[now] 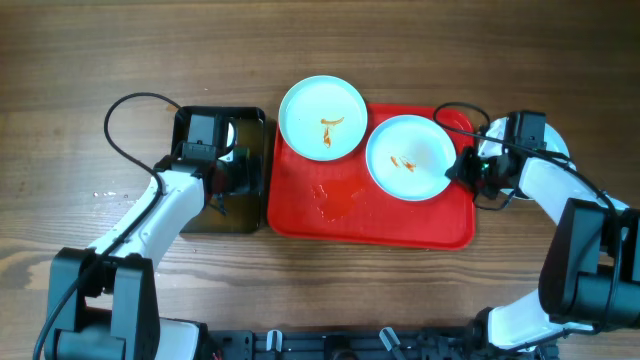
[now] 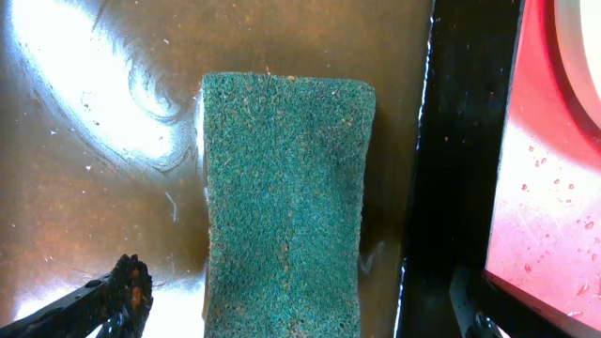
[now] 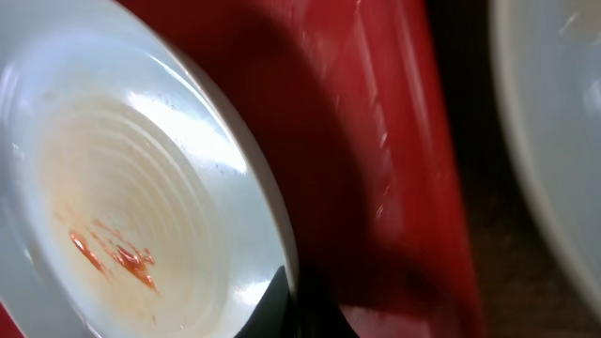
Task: Clean dirty plates on tray and stack at the side
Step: 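Grip the right plate rim with the right gripper and pull it forward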
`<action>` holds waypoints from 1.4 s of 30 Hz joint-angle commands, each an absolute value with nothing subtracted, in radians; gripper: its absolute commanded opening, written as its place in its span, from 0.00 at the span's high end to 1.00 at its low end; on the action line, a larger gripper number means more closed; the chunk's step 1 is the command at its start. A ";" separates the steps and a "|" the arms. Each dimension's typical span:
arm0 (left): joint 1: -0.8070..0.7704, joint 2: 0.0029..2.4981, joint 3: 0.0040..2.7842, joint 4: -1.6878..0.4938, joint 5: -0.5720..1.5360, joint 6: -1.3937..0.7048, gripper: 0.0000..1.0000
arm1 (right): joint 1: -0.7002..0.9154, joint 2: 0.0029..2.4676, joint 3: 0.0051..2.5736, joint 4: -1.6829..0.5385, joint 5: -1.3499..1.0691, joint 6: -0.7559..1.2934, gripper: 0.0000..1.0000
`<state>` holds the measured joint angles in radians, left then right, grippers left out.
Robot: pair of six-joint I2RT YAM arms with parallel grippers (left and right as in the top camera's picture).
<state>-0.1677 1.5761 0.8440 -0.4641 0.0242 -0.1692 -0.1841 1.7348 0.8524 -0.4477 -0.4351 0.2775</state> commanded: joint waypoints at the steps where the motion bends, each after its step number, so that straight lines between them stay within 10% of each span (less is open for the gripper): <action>1: -0.166 1.567 0.838 -0.461 0.041 -0.168 0.00 | -0.179 1.752 0.855 -0.525 -0.480 0.235 0.96; 42: -0.165 1.573 0.838 -0.329 -0.088 -0.278 0.00 | -0.030 1.752 0.855 -0.581 -0.442 0.236 0.96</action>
